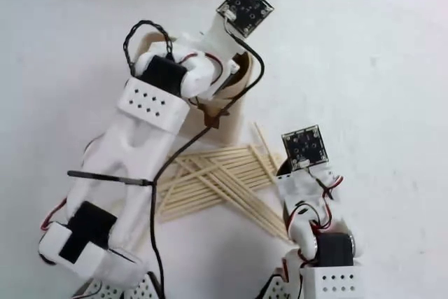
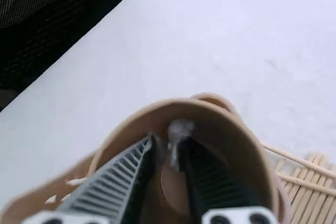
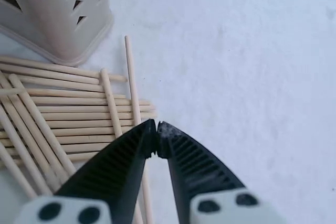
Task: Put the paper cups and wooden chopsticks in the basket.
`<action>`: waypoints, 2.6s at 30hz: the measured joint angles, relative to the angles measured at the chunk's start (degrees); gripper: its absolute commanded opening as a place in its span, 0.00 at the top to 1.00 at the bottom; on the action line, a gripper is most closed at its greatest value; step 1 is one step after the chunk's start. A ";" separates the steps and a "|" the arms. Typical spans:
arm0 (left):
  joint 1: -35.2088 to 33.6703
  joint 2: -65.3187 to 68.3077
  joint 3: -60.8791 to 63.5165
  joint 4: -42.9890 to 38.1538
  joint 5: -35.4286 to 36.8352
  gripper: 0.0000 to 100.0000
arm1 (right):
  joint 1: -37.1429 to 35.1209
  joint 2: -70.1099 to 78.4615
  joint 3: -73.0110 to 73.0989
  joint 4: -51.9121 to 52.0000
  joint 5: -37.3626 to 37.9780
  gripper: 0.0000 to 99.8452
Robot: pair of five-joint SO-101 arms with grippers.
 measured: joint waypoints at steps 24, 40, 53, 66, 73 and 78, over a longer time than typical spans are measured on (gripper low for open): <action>-34.02 1.32 -27.69 35.78 17.41 0.90 | -0.26 3.43 -7.65 8.35 12.31 0.98; -35.52 5.80 30.51 -14.86 28.22 0.90 | -5.71 72.70 -42.99 10.55 23.03 0.84; -35.43 5.80 32.35 -18.73 28.22 0.90 | -7.30 79.21 -42.55 0.70 4.48 0.85; -35.43 5.80 32.35 -18.73 28.22 0.90 | -5.19 71.38 -39.03 1.58 -0.35 0.85; -35.43 5.80 32.35 -18.73 28.22 0.90 | -5.10 64.44 -29.27 0.18 -1.23 0.85; -35.43 5.80 32.35 -18.73 28.22 0.90 | -4.75 64.35 -24.26 -4.48 3.43 0.85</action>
